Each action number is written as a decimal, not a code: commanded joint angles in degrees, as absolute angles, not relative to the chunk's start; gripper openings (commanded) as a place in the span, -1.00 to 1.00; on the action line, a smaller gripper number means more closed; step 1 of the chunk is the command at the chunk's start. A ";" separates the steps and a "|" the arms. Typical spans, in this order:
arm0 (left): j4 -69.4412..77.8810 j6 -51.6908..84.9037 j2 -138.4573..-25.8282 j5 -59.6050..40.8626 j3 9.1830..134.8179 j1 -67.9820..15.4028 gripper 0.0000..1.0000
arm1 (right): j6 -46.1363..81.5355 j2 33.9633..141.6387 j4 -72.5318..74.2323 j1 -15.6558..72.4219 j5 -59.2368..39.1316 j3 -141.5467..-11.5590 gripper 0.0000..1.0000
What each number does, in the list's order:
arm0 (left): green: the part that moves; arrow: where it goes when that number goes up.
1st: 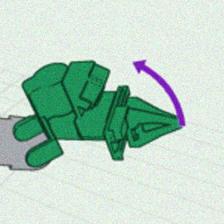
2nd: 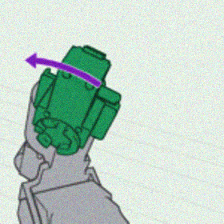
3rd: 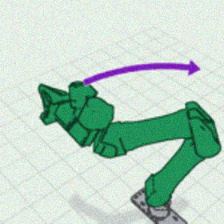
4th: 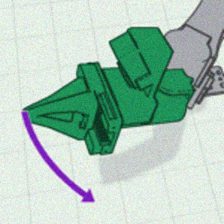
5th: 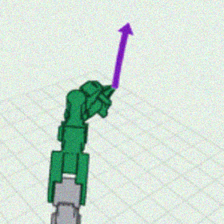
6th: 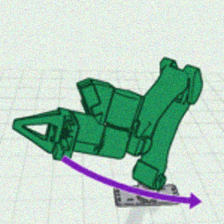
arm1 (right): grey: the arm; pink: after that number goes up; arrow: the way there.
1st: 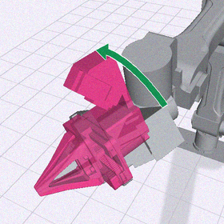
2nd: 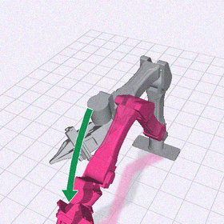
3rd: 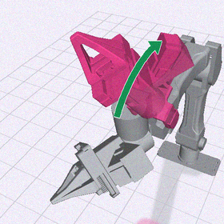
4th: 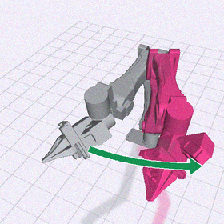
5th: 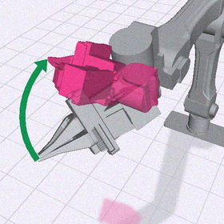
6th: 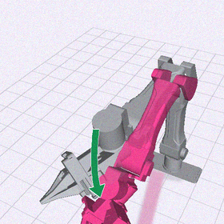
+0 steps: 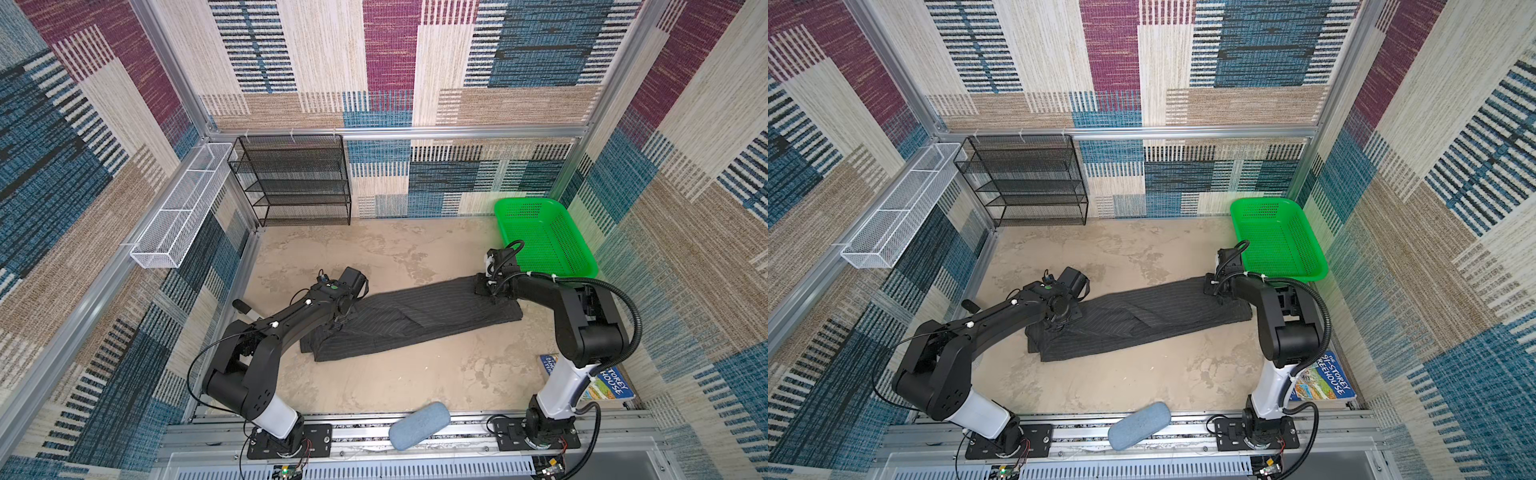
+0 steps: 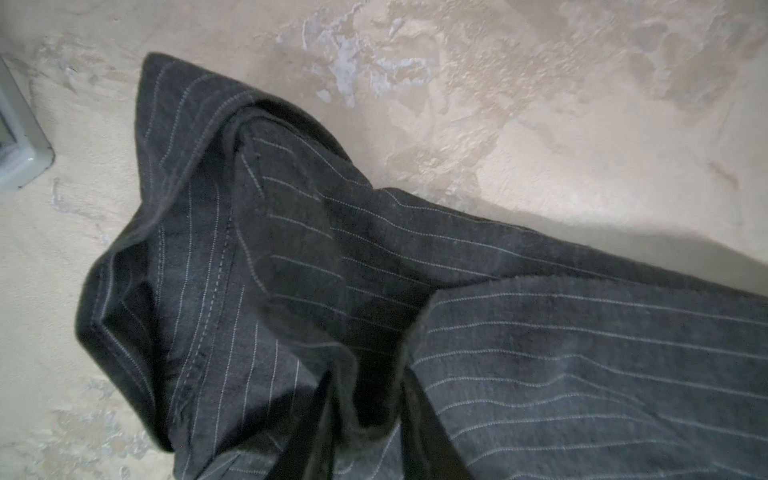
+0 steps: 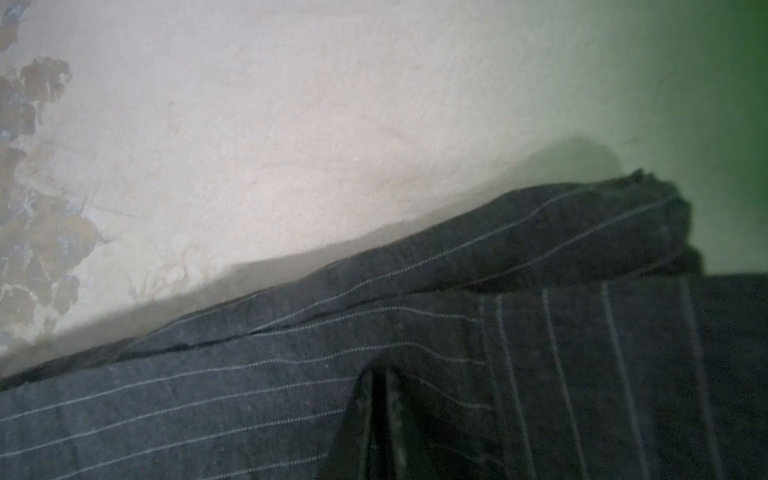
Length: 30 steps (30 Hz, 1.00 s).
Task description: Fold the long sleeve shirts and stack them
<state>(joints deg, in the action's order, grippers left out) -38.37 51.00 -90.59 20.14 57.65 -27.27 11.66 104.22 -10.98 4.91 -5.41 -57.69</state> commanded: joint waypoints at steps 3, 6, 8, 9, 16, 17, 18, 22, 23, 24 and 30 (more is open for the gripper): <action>-39.36 50.28 -87.60 22.63 56.34 -27.25 -1.00 | 11.90 104.83 -15.21 4.88 -4.14 -57.07 -0.82; -38.66 49.56 -83.15 23.20 53.21 -26.52 -1.00 | 12.40 105.36 -15.29 4.92 -3.07 -57.28 -0.84; -37.23 48.57 -79.16 22.74 49.97 -25.53 -1.00 | 12.70 105.85 -15.47 4.83 -2.41 -57.59 -0.86; -35.76 47.56 -76.85 21.94 47.93 -24.76 -1.00 | 12.81 106.06 -15.47 4.83 -2.17 -57.83 -0.86; -28.13 42.31 -65.87 12.06 36.78 -17.98 -1.00 | 13.18 107.16 -16.23 4.76 -0.75 -59.97 -0.88; -27.43 41.99 -65.14 10.94 36.04 -17.65 -1.00 | 13.08 107.36 -16.42 4.75 -0.60 -60.24 -0.88; -27.29 41.76 -64.69 10.24 35.55 -17.42 -1.00 | 13.05 107.31 -16.52 4.77 -0.61 -60.50 -0.88; -27.74 41.64 -64.09 8.63 34.96 -17.14 -0.86 | 12.99 107.18 -16.97 4.75 -0.29 -61.08 -0.89; -28.26 41.99 -63.84 8.37 34.97 -17.13 -0.77 | 12.96 107.03 -16.96 4.76 -0.27 -61.08 -0.88; -28.89 42.68 -63.29 8.03 35.12 -17.12 -0.65 | 13.00 106.88 -16.89 4.75 -0.29 -60.87 -0.88; -36.01 48.93 -58.80 2.78 37.92 -17.20 -0.22 | 13.01 105.23 -16.79 4.75 -1.44 -60.07 -0.87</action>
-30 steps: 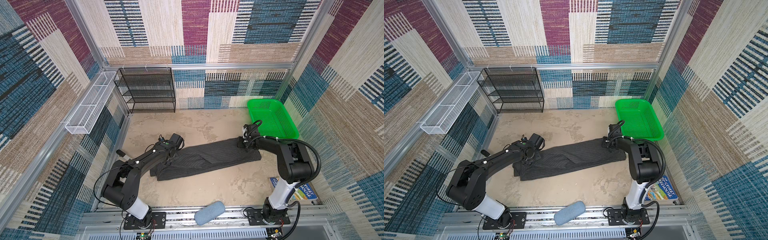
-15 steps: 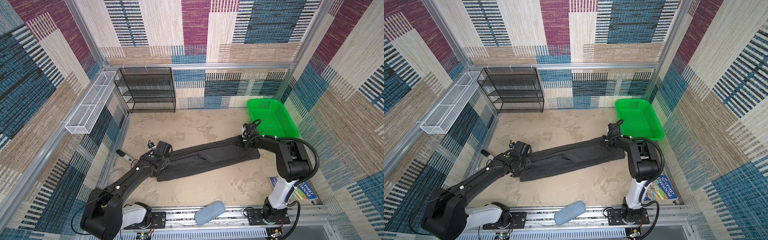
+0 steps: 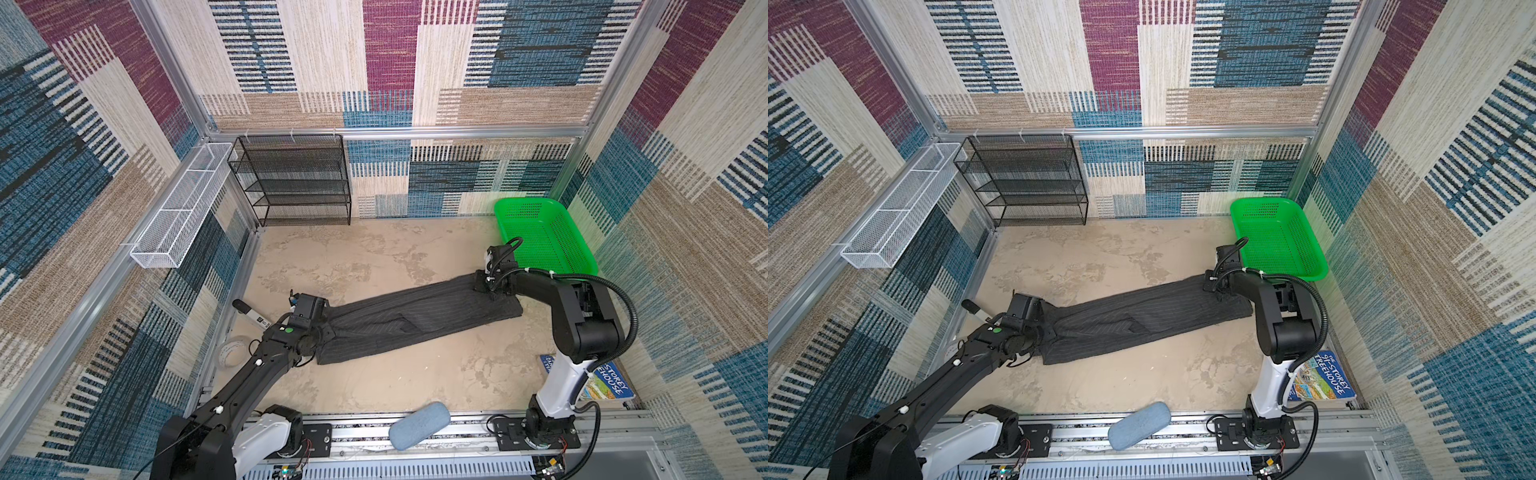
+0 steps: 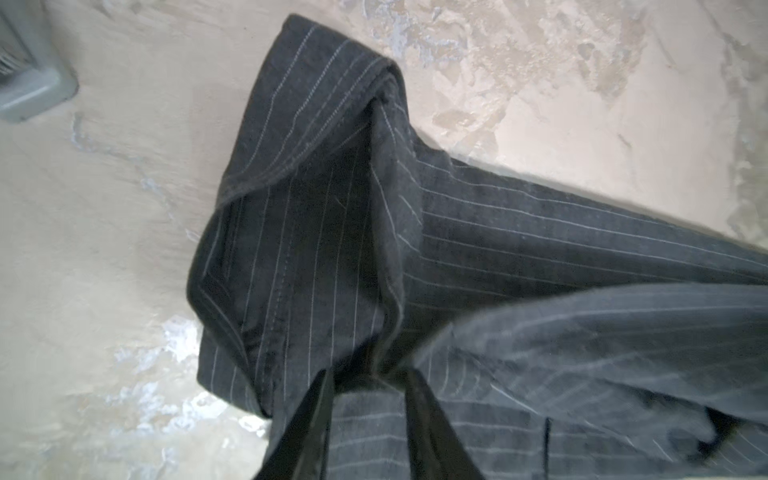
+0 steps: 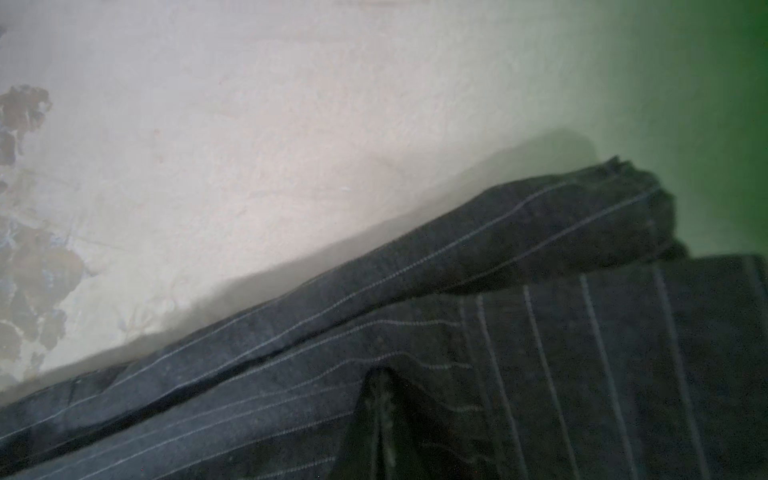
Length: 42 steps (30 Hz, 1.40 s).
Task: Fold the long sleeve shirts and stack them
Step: 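Press the folded strip flat with the left gripper while the right holds its end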
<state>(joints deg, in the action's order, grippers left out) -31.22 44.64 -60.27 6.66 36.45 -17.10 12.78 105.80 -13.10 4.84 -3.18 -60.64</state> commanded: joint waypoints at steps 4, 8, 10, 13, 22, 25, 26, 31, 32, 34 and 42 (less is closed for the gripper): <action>-37.80 55.87 -57.39 0.16 38.42 -21.25 -0.16 | 12.75 104.39 -16.79 4.76 -1.67 -59.78 -0.86; -39.28 60.11 -61.15 3.31 42.11 -30.35 -0.16 | 12.82 104.17 -16.62 4.76 -2.02 -59.52 -0.86; -39.36 60.97 -64.71 5.39 44.96 -35.11 -0.16 | 12.92 104.30 -16.52 4.75 -2.41 -59.59 -0.86; -39.78 60.46 -71.34 9.60 50.54 -41.52 -0.18 | 13.02 104.33 -16.52 4.75 -3.32 -59.72 -0.86; -41.30 43.28 -96.59 17.55 71.53 -54.12 -0.24 | 12.21 104.43 -16.53 4.75 -5.53 -60.38 -0.86; -42.04 37.48 -101.73 17.40 75.61 -54.80 -0.23 | 11.96 104.59 -16.35 4.75 -5.99 -60.55 -0.86; -42.01 35.90 -102.70 17.19 76.24 -54.76 -0.23 | 11.82 104.59 -16.39 4.75 -6.02 -60.67 -0.86; -43.39 31.25 -105.24 19.70 77.25 -54.93 -0.20 | 11.91 104.68 -16.17 4.75 -6.36 -60.69 -0.86; -43.81 30.84 -105.76 20.67 77.34 -54.91 -0.19 | 11.83 104.70 -16.17 4.75 -6.29 -60.59 -0.87; -44.43 30.50 -106.50 21.82 77.52 -54.93 -0.18 | 11.95 104.76 -16.17 4.75 -6.11 -60.39 -0.87; -45.39 28.51 -110.48 26.36 79.34 -54.93 -0.13 | 11.88 104.68 -16.30 4.82 -5.56 -60.19 -0.86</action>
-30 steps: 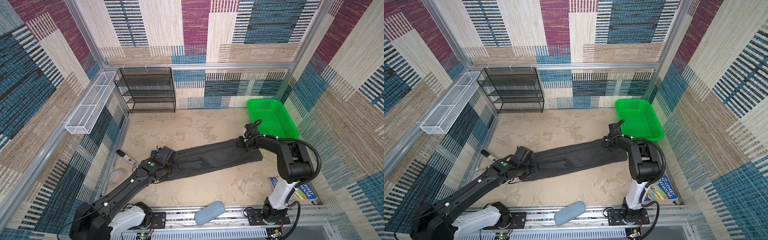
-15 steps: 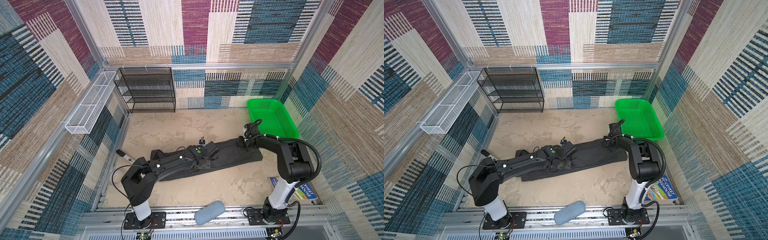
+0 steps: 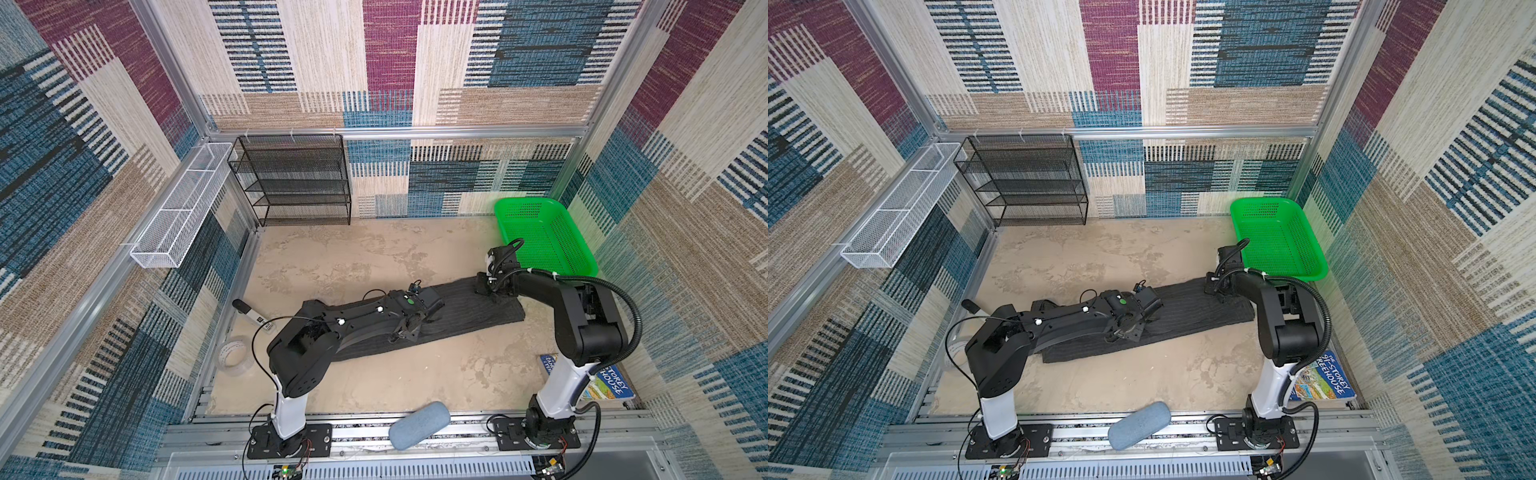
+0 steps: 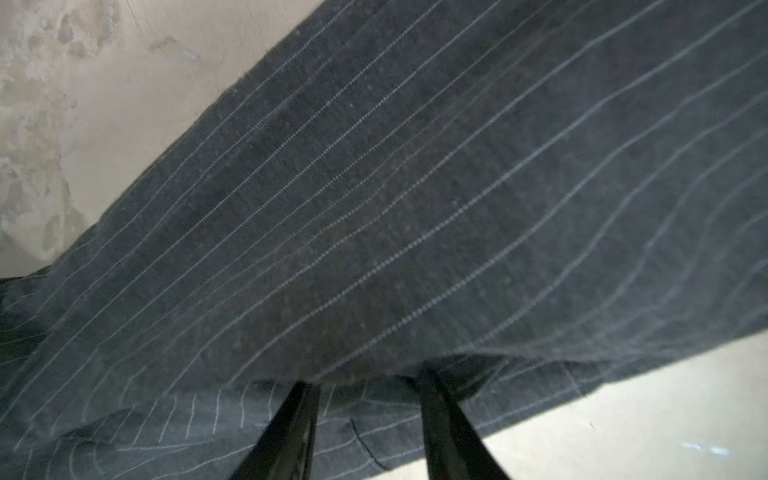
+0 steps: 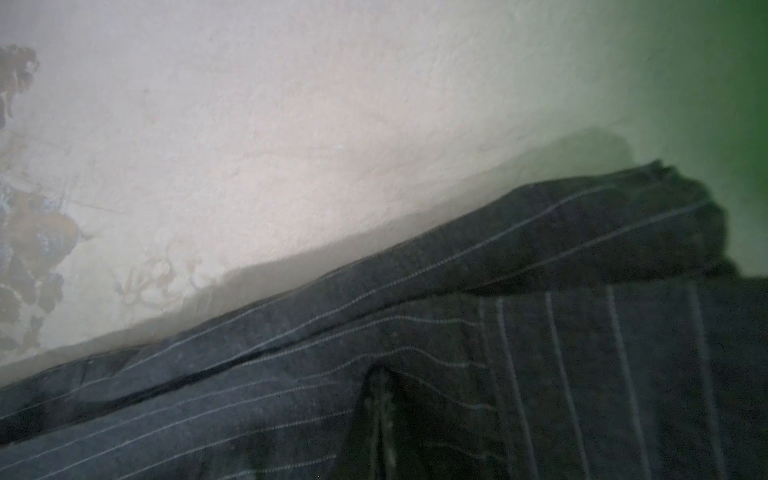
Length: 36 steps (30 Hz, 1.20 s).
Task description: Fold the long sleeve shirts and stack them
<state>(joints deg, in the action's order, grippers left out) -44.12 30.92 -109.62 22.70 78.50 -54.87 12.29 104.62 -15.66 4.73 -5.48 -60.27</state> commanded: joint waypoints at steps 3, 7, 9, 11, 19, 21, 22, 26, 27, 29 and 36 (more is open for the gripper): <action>-45.47 27.80 -112.10 27.82 80.17 -54.89 -0.12 | 11.77 104.72 -16.59 4.75 -5.30 -60.52 -0.87; -45.43 28.50 -113.90 30.21 81.08 -54.85 -0.12 | 11.69 105.02 -16.96 4.75 -5.26 -61.12 -0.87; -45.53 29.15 -114.26 31.31 81.36 -54.90 -0.14 | 11.69 105.20 -17.05 4.77 -5.14 -61.34 -0.87; -45.35 29.51 -114.63 32.02 81.64 -54.88 -0.20 | 11.68 105.36 -17.29 4.75 -5.18 -61.64 -0.87; -45.17 31.30 -114.36 32.12 80.28 -54.85 -0.77 | 11.38 105.64 -17.74 4.79 -4.51 -62.04 -0.88; -45.11 32.18 -113.60 32.08 79.36 -54.97 -0.91 | 11.55 105.73 -17.79 4.75 -4.42 -62.23 -0.88; -45.14 32.70 -112.96 32.07 78.75 -55.03 -0.99 | 11.65 105.73 -17.84 4.75 -4.31 -62.31 -0.88; -44.99 35.04 -109.76 31.92 76.15 -56.25 -1.00 | 12.08 106.41 -18.15 4.75 -4.01 -63.13 -0.89; -44.98 35.82 -108.74 31.62 75.18 -56.71 -1.00 | 12.29 106.56 -18.28 4.77 -3.90 -63.29 -0.89; -44.27 37.43 -106.40 31.14 72.60 -57.66 -1.00 | 12.47 106.87 -18.37 4.83 -3.75 -63.88 -0.89; -43.52 42.48 -100.62 31.31 64.72 -61.97 -1.00 | 12.83 107.49 -19.10 4.79 -3.23 -65.30 -0.89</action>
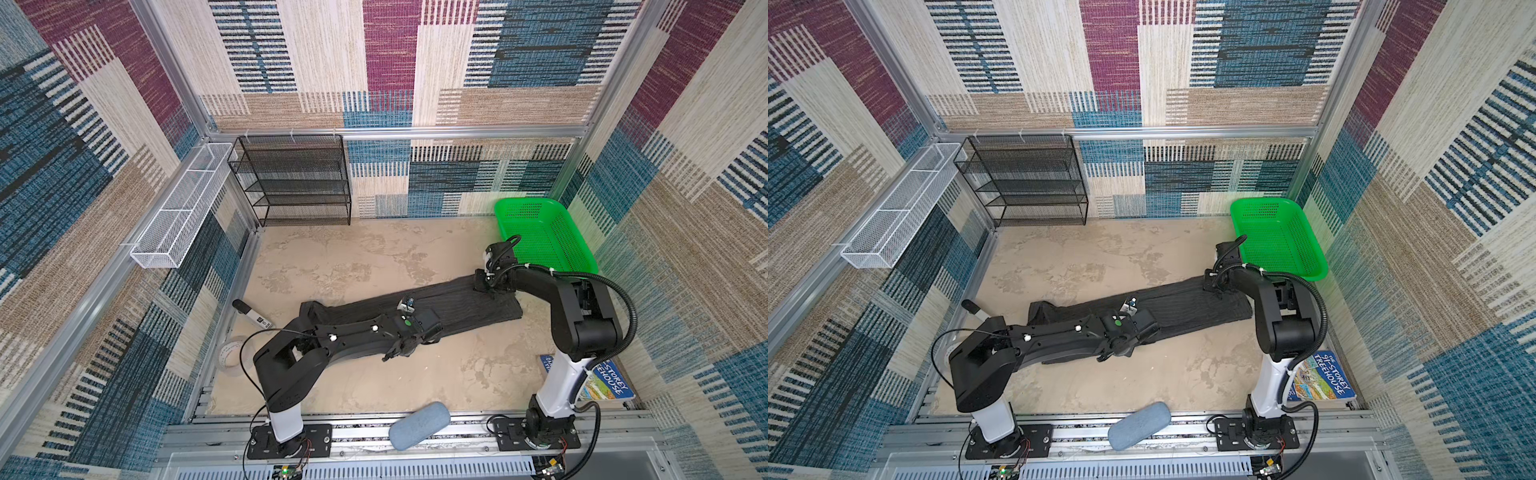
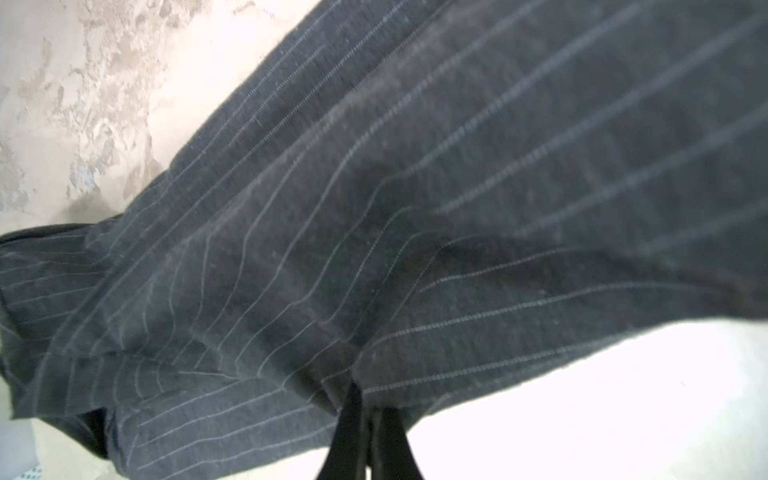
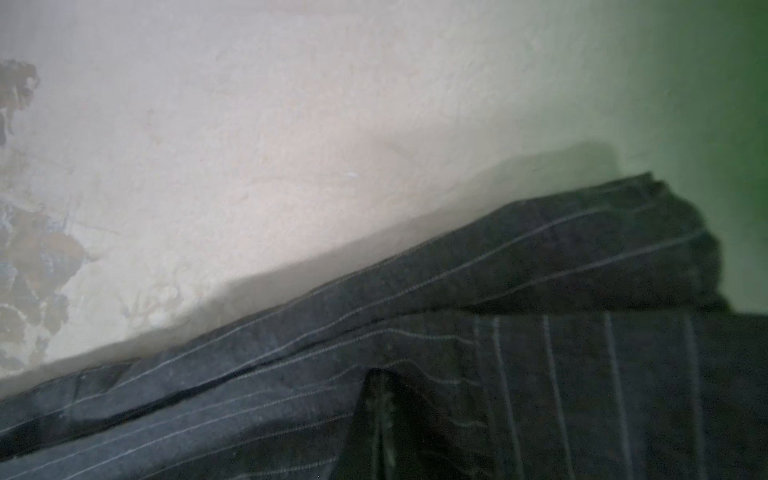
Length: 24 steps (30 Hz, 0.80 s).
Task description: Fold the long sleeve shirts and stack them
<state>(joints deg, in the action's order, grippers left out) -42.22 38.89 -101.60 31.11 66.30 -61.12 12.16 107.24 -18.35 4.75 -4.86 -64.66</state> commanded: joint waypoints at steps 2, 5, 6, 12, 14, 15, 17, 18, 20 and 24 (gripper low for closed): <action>-43.61 43.34 -100.55 31.29 63.34 -62.89 -1.00 | 12.89 107.49 -19.37 4.75 -3.09 -65.65 -0.89; -44.03 45.38 -100.33 31.76 61.78 -63.78 -1.00 | 13.00 107.58 -19.58 4.66 -2.72 -65.80 -0.89; -44.67 46.69 -100.20 32.26 61.32 -63.98 -1.00 | 12.89 107.62 -19.62 4.66 -2.57 -65.92 -0.89; -49.81 52.54 -99.52 34.94 61.26 -64.42 -1.00 | 13.10 108.81 -19.59 4.68 -2.19 -66.43 -0.90; -50.26 53.03 -99.41 34.02 61.17 -64.60 -0.85 | 13.09 109.37 -19.68 4.61 -2.39 -66.95 -0.90; -50.76 53.53 -99.34 33.32 61.02 -64.64 -0.75 | 13.01 109.42 -19.77 4.57 -2.60 -67.06 -0.89; -52.18 54.80 -98.79 32.02 60.78 -64.91 -0.64 | 13.02 108.88 -19.95 4.57 -2.77 -67.07 -0.87; -52.88 55.57 -98.18 31.58 60.57 -65.16 -0.61 | 12.92 108.20 -19.87 4.57 -3.11 -66.93 -0.84; -53.95 56.87 -96.56 30.84 59.59 -65.53 -0.54 | 12.91 106.56 -20.40 4.65 -3.75 -66.71 -0.73; -56.84 59.32 -92.12 29.58 58.45 -65.57 -0.35 | 12.10 101.65 -23.21 4.77 -4.88 -66.06 -0.38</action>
